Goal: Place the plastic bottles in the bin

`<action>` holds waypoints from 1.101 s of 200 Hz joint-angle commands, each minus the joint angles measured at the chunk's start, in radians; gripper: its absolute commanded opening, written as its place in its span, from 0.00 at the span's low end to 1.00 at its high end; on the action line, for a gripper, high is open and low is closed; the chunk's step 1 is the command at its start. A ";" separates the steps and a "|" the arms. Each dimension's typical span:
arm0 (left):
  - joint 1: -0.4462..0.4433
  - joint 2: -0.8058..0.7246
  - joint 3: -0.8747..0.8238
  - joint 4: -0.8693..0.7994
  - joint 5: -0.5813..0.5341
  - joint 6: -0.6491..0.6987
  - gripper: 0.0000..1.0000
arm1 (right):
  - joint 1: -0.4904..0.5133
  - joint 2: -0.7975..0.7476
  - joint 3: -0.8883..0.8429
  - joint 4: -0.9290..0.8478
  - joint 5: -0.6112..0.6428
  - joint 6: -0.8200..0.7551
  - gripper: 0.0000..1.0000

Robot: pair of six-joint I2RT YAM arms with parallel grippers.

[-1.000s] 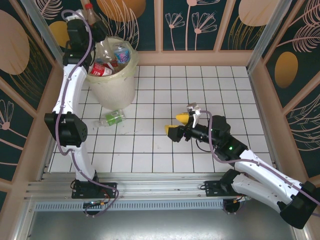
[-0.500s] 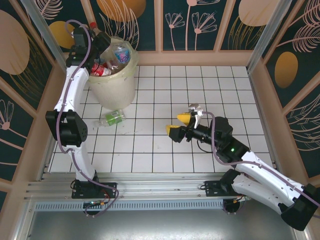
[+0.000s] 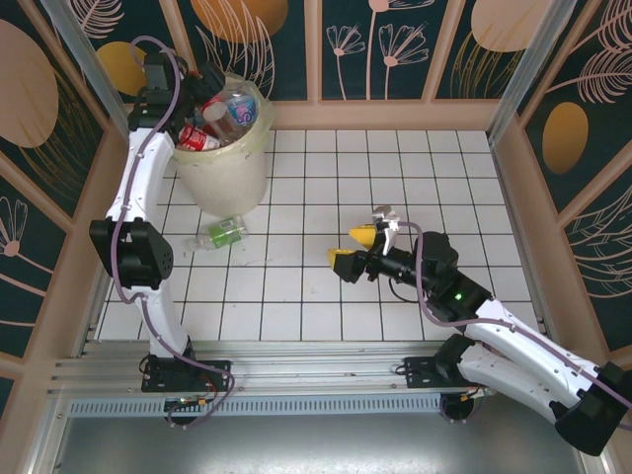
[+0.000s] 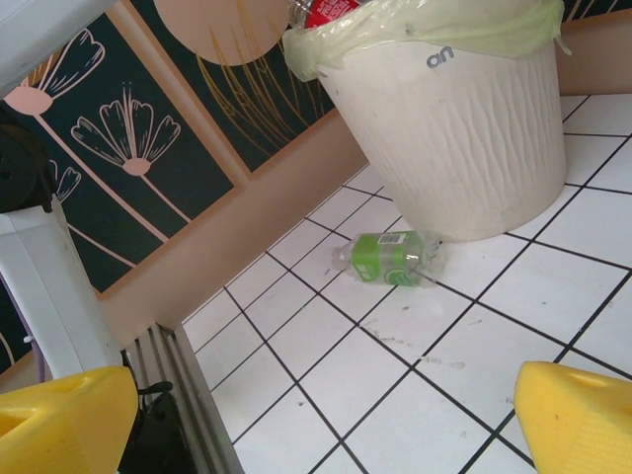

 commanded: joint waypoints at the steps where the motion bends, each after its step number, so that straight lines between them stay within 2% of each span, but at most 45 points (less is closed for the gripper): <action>1: 0.005 -0.085 0.033 0.000 -0.030 0.129 0.98 | 0.008 -0.015 -0.015 0.042 0.009 0.007 0.99; 51: 0.007 -0.340 -0.244 0.166 0.010 0.347 0.98 | 0.007 -0.004 -0.012 0.048 0.003 -0.002 0.99; 65: 0.005 -0.407 -0.322 0.185 0.069 0.411 0.98 | 0.006 0.001 -0.009 0.049 -0.002 -0.005 0.98; 116: -0.003 -0.662 -0.629 0.210 0.131 0.472 0.98 | 0.005 0.019 -0.001 0.037 -0.013 -0.019 0.99; 142: -0.053 -0.767 -0.773 0.161 0.020 0.443 0.98 | 0.006 0.020 -0.002 0.029 -0.013 -0.025 0.98; 190: -0.224 -0.936 -1.041 0.187 -0.164 0.354 0.99 | 0.005 0.022 0.000 0.019 -0.016 -0.030 0.98; 220: -0.265 -0.972 -1.135 0.173 -0.218 0.329 0.98 | 0.005 0.020 -0.013 0.033 -0.024 -0.021 0.99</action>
